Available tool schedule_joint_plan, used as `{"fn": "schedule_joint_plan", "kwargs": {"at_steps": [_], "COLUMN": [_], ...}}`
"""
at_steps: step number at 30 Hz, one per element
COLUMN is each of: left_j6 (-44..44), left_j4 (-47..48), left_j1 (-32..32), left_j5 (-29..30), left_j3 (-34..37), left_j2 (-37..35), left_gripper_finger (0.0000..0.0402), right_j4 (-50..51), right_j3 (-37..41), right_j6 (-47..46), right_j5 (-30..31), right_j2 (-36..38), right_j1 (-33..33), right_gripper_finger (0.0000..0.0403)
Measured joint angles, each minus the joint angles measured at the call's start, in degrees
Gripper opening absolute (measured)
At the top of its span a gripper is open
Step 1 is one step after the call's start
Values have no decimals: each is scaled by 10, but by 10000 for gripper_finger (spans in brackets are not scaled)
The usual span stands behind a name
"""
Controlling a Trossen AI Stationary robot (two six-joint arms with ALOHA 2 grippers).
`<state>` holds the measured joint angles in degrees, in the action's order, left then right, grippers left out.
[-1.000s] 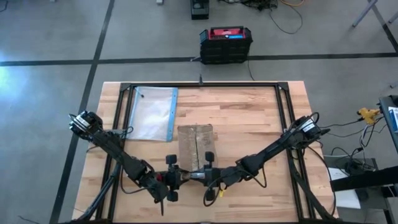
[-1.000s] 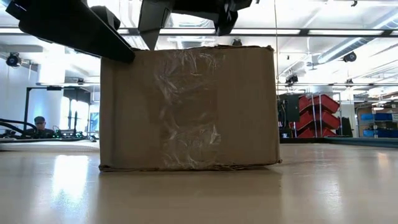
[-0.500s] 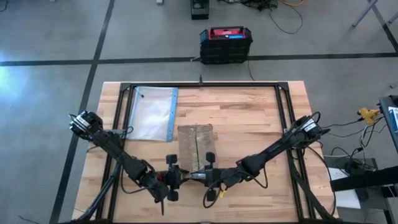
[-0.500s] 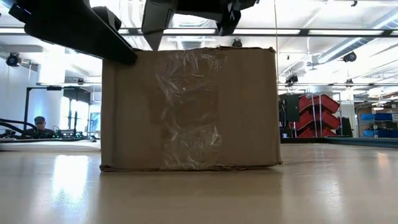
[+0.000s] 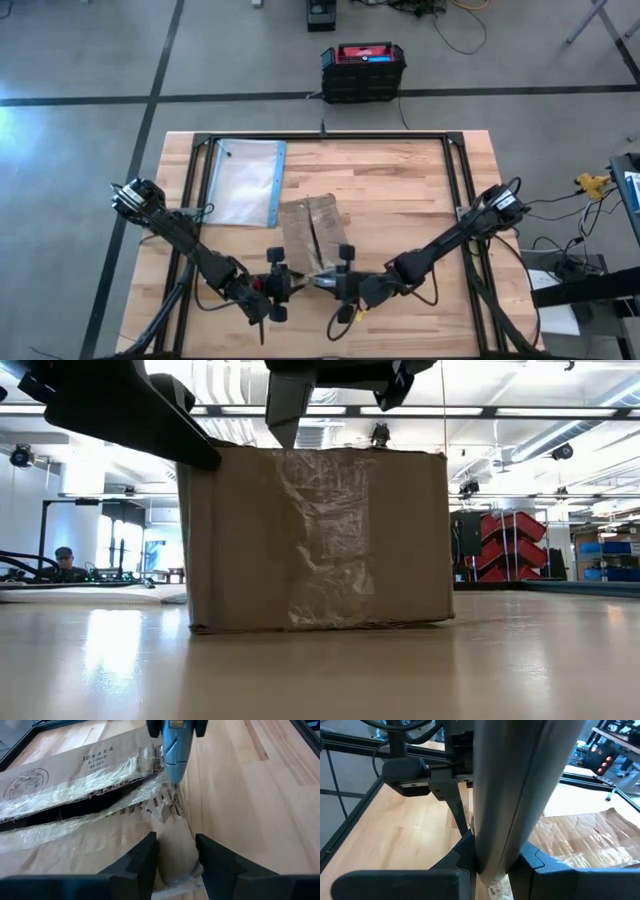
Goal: Pack items into zip bag
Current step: Open the brown box using the silver cutter blade
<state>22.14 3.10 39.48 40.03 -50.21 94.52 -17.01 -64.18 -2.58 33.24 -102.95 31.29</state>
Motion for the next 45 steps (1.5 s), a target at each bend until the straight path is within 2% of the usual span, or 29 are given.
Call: {"fn": "schedule_joint_plan", "kwargs": {"at_steps": [14,23,32,38,45], "left_j6": [3,-31,-107,-161,-207], "left_j4": [-27,-27,-7,-36,-126], "left_j1": [-2,-2,-2,-11,-38], "left_j5": [2,1,-5,13,4], "left_j3": [12,12,14,13,13], "left_j2": [0,-8,-76,-122,-52], "left_gripper_finger": [119,119,119,119,121], "right_j4": [100,135,111,78,57], "right_j3": [2,3,-1,3,19], "right_j6": [24,17,39,50,67], "right_j5": [-16,-25,-52,-63,-74], "right_j2": [50,64,90,83,72], "right_j1": [4,5,2,-3,-17], "right_gripper_finger": [51,51,51,51,51]}}
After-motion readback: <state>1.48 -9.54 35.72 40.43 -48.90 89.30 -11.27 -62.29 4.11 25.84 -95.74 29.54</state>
